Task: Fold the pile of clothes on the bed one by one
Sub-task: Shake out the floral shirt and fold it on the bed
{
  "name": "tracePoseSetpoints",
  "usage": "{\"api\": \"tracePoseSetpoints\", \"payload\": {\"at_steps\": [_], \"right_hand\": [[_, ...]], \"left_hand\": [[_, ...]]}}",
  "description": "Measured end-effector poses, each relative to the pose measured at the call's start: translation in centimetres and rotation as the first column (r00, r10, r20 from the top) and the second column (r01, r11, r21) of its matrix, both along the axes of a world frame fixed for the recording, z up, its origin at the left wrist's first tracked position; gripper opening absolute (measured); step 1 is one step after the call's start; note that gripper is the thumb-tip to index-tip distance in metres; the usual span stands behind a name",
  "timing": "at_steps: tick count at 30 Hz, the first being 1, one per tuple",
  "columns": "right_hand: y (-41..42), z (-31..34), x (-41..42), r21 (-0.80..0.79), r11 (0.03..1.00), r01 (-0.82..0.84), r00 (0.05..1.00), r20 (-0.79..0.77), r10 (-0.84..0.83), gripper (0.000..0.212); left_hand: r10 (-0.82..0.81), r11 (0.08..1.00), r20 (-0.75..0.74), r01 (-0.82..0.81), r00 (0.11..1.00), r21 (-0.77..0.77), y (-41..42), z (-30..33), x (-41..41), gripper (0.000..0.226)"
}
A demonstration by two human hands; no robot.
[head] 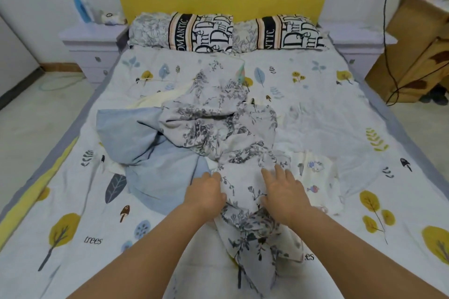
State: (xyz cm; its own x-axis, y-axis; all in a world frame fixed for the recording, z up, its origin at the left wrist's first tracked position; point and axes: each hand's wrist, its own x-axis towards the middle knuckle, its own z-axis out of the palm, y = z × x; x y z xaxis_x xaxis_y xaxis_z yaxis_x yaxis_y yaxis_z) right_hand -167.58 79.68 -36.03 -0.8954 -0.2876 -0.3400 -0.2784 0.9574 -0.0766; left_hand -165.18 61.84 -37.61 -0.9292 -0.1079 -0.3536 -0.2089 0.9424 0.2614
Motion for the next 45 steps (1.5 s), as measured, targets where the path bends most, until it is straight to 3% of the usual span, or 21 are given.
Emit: {"api": "tracePoseSetpoints", "payload": {"at_steps": [5,7,9,11,14,17,20,23,26,27,30,32,33,35,37,39,42,45], "right_hand": [[-0.6,-6.1,-4.3,-0.066,0.997,0.037,0.995,-0.087,-0.042,0.085],[-0.3,-8.2,-5.2,-0.083,0.996,0.023,0.993,-0.118,-0.032,0.091],[0.3,-10.1,-4.8,-0.054,0.998,-0.010,0.999,-0.035,0.009,0.082],[1.0,-11.5,-3.1,-0.022,0.998,-0.053,0.997,0.056,0.054,0.057],[2.3,-12.0,-0.1,-0.049,0.996,-0.078,0.997,-0.004,0.077,0.040],[3.2,-10.9,2.1,-0.130,0.987,-0.099,0.995,0.003,0.100,0.039],[3.7,-8.5,4.2,-0.240,0.967,-0.083,0.988,0.110,0.112,0.022],[3.9,-5.8,4.9,-0.411,0.903,0.121,0.969,0.247,-0.018,0.014],[3.1,-2.5,4.2,-0.601,0.672,0.432,0.901,0.318,-0.296,0.006],[2.6,-1.7,3.7,-0.640,0.601,0.479,0.878,0.343,-0.335,0.017],[0.0,0.7,2.5,-0.628,0.405,0.664,0.745,0.604,-0.284,0.084],[-1.9,2.0,2.2,-0.568,0.370,0.735,0.666,0.708,-0.236,0.106],[-2.5,2.3,2.3,-0.547,0.382,0.745,0.652,0.719,-0.241,0.107],[-3.2,3.1,2.7,-0.572,0.414,0.708,0.690,0.683,-0.237,0.086],[-3.2,4.1,3.4,-0.670,0.443,0.595,0.798,0.557,-0.230,0.061],[-2.5,6.1,4.4,-0.767,0.496,0.408,0.913,0.338,-0.230,0.045],[-1.1,9.4,6.6,-0.824,0.526,0.210,0.977,0.150,-0.154,0.050],[-0.4,11.9,9.5,-0.742,0.670,0.016,1.000,-0.005,-0.028,0.049]], "left_hand": [[0.107,0.993,-0.082,-0.102,0.991,0.062,0.4,-6.3,-4.4,0.079],[0.126,0.984,-0.049,-0.119,0.991,0.133,0.4,-8.6,-5.1,0.092],[0.072,0.974,0.027,-0.076,0.997,0.214,0.4,-10.4,-4.7,0.083],[-0.006,0.968,0.020,0.001,1.000,0.251,0.8,-11.3,-2.9,0.050],[0.017,0.915,-0.069,0.012,0.997,0.402,1.3,-10.9,0.2,0.019],[0.008,0.871,-0.084,0.034,0.996,0.490,1.3,-8.9,2.4,0.019],[0.001,0.855,-0.106,0.054,0.994,0.516,1.2,-5.8,4.4,0.032],[-0.008,0.847,-0.149,0.086,0.989,0.525,1.4,-2.1,6.5,0.036],[-0.061,0.845,-0.176,0.145,0.982,0.515,1.9,1.7,8.6,0.034],[-0.078,0.842,-0.186,0.165,0.980,0.514,2.1,3.0,9.2,0.032],[-0.120,0.815,-0.240,0.234,0.963,0.530,2.9,6.2,10.7,0.026],[-0.143,0.772,-0.288,0.289,0.947,0.566,3.4,7.5,11.5,0.025],[-0.154,0.763,-0.295,0.303,0.943,0.570,3.5,7.9,11.9,0.025],[-0.181,0.780,-0.274,0.308,0.944,0.544,3.2,8.3,12.7,0.024],[-0.165,0.793,-0.268,0.290,0.949,0.536,2.1,8.4,13.4,0.026],[0.016,0.782,-0.239,0.137,0.971,0.608,0.9,9.1,13.5,0.025],[0.424,0.711,-0.184,-0.200,0.887,0.674,-0.3,10.3,11.9,0.023],[0.555,0.547,0.076,-0.433,0.828,0.716,-0.1,12.5,8.7,0.054]]}}
